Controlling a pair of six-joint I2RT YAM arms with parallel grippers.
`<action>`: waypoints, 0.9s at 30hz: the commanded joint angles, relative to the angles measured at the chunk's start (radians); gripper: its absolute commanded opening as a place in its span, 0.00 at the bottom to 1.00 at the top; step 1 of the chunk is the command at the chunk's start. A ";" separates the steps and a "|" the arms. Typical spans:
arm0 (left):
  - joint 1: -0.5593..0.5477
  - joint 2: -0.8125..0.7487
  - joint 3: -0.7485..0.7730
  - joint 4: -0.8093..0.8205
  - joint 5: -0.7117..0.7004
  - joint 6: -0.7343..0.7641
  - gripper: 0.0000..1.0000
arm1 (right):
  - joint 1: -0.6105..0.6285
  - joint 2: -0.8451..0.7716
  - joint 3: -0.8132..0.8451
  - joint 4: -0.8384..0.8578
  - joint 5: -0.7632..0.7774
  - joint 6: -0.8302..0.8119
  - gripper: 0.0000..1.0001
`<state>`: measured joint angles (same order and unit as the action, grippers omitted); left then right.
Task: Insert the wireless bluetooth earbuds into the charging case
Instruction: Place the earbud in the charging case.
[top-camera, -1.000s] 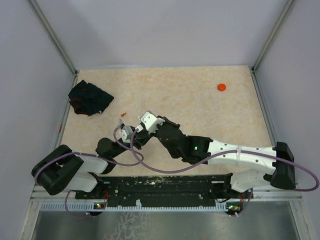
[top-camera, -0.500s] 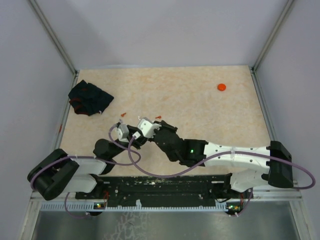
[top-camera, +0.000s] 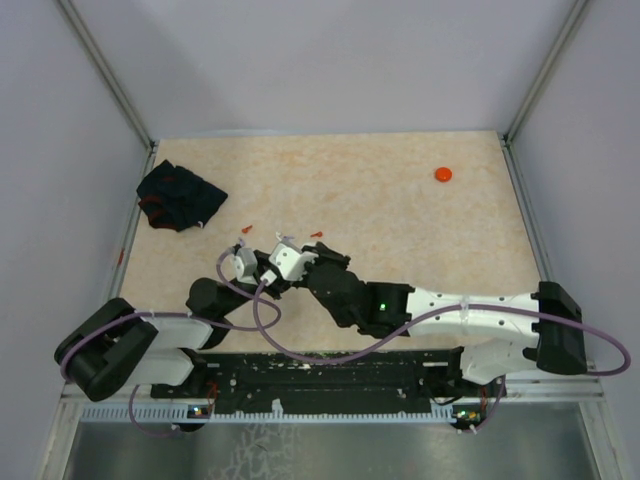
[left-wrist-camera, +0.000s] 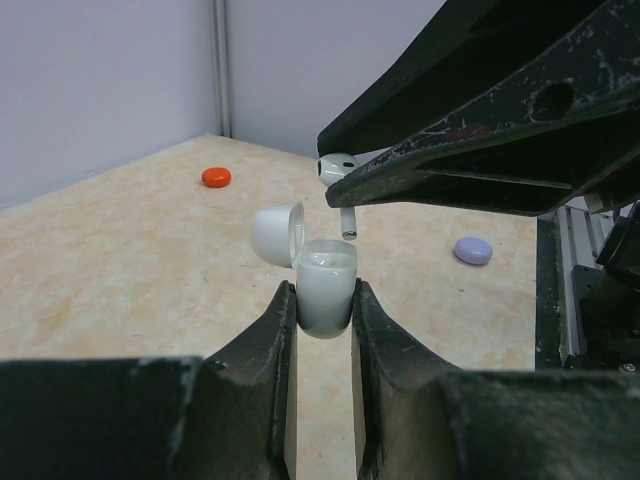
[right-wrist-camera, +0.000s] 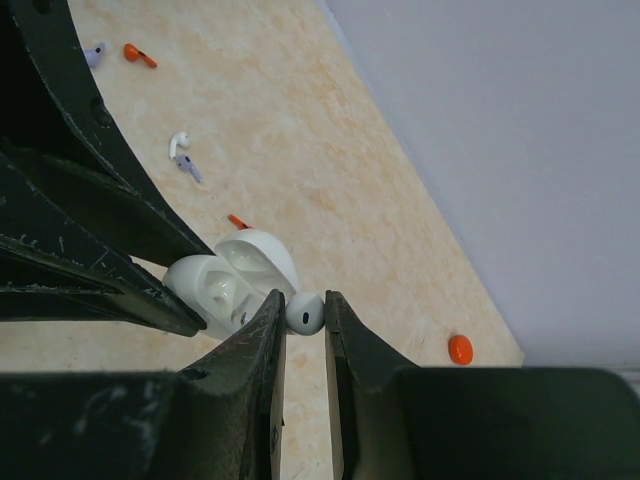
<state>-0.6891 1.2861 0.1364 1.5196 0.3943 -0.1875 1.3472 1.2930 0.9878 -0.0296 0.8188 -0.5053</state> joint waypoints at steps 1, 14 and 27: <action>0.002 -0.013 0.014 0.204 0.012 -0.028 0.00 | 0.018 0.013 0.008 0.049 0.023 -0.019 0.09; 0.002 -0.020 0.010 0.206 0.005 -0.034 0.00 | 0.036 0.026 0.002 0.045 0.044 -0.035 0.09; 0.002 -0.028 0.008 0.209 0.003 -0.040 0.00 | 0.053 0.053 -0.007 0.055 0.056 -0.068 0.09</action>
<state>-0.6891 1.2766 0.1360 1.5200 0.4007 -0.2104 1.3792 1.3323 0.9878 -0.0216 0.8627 -0.5591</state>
